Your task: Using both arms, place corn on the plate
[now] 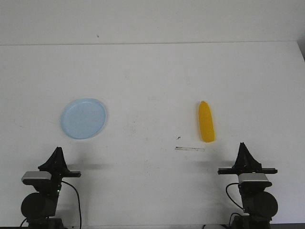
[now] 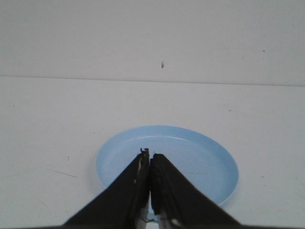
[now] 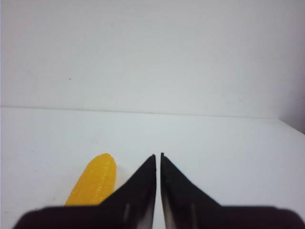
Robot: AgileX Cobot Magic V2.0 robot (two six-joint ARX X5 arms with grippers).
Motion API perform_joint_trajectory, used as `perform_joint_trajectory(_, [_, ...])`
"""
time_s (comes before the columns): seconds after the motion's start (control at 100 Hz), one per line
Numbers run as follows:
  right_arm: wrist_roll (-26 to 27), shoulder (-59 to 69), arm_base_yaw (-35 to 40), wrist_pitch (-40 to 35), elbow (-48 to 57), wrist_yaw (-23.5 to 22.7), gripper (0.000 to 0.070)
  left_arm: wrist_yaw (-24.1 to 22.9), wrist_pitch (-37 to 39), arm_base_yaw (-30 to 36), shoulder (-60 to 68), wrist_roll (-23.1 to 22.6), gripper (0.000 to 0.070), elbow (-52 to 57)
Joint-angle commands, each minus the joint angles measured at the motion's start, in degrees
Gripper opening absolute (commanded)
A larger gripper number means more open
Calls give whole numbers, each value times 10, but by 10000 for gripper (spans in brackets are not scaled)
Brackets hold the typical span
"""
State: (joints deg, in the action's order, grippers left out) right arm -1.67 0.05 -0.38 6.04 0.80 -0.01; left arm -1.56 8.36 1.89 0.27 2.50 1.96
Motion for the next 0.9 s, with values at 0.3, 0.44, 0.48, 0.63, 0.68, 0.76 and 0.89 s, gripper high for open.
perform_joint_trajectory(0.3, [5,0,0,4,-1,0,14,-2,7,0,-1,33,1,-7])
perform_joint_trajectory(0.44, [5,0,0,4,-1,0,14,-2,7,0,-1,44,1,5])
perform_joint_trajectory(0.48, [5,0,0,4,-1,0,14,-6,6,0,0,42,1,10])
perform_joint_trajectory(0.63, [5,0,0,4,-1,0,14,-31,-18,0,13,42,2,45])
perform_joint_trajectory(0.68, [5,0,0,4,-1,0,14,-33,-26,0,23,42,1,61])
perform_joint_trajectory(0.76, [5,0,0,4,-1,0,14,-33,-28,0,45,42,1,89])
perform_joint_trajectory(0.89, [5,0,0,4,-1,0,14,-33,-36,0,97,42,1,150])
